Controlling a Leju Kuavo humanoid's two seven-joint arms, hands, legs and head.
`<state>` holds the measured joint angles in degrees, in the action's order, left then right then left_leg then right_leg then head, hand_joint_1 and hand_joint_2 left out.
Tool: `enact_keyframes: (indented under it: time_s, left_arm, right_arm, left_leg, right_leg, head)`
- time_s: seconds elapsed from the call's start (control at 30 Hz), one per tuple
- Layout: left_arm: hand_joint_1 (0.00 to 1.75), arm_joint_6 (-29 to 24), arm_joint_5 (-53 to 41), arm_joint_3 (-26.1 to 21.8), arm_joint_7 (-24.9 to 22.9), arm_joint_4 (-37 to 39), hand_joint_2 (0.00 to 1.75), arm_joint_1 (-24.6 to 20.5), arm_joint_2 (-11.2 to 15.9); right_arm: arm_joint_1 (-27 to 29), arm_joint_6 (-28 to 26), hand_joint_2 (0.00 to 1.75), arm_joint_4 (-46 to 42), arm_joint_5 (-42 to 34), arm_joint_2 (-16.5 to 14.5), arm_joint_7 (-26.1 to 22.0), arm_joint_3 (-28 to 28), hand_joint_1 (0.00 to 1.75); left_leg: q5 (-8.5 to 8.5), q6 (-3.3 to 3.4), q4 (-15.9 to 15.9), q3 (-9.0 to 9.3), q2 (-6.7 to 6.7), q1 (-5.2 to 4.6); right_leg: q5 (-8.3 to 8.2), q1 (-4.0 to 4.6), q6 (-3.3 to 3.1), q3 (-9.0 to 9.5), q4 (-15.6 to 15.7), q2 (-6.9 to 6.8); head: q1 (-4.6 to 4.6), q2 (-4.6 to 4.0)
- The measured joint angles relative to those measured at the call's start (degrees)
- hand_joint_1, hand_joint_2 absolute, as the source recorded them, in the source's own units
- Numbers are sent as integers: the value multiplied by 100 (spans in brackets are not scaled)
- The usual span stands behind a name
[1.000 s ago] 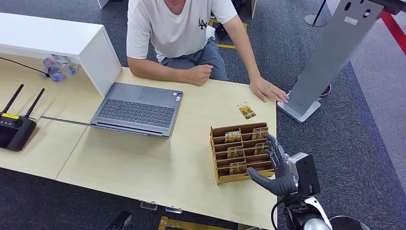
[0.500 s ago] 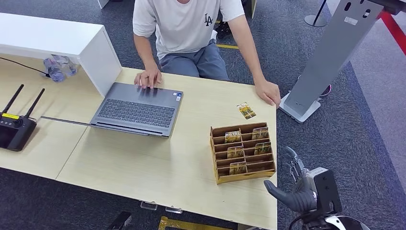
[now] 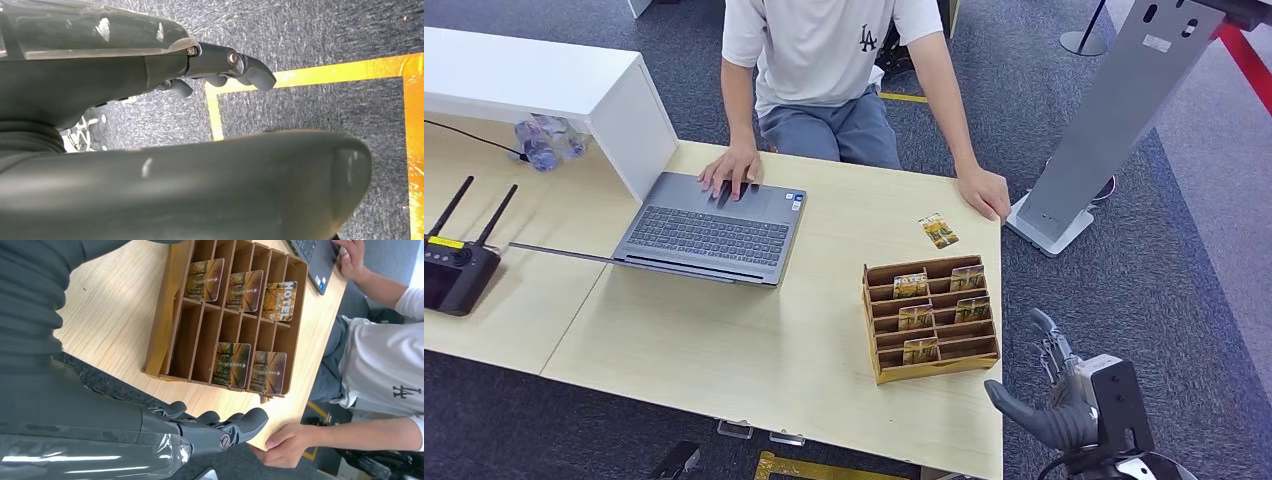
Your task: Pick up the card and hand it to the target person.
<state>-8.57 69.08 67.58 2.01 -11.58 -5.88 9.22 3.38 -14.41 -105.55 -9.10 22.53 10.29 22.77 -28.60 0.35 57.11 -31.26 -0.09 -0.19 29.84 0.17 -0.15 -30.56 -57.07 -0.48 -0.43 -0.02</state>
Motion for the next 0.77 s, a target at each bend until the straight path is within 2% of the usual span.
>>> enact_keyframes:
  time_s: [0.77]
  left_arm:
    - [0,14,-12,0,0,0,0,-5,0]
  right_arm:
    - [51,154,175,-74,67,-9,20,-126,0]
  left_leg:
    - [0,0,0,0,0,0]
  right_leg:
    - [0,0,0,0,0,0]
  head:
    - [-1,0]
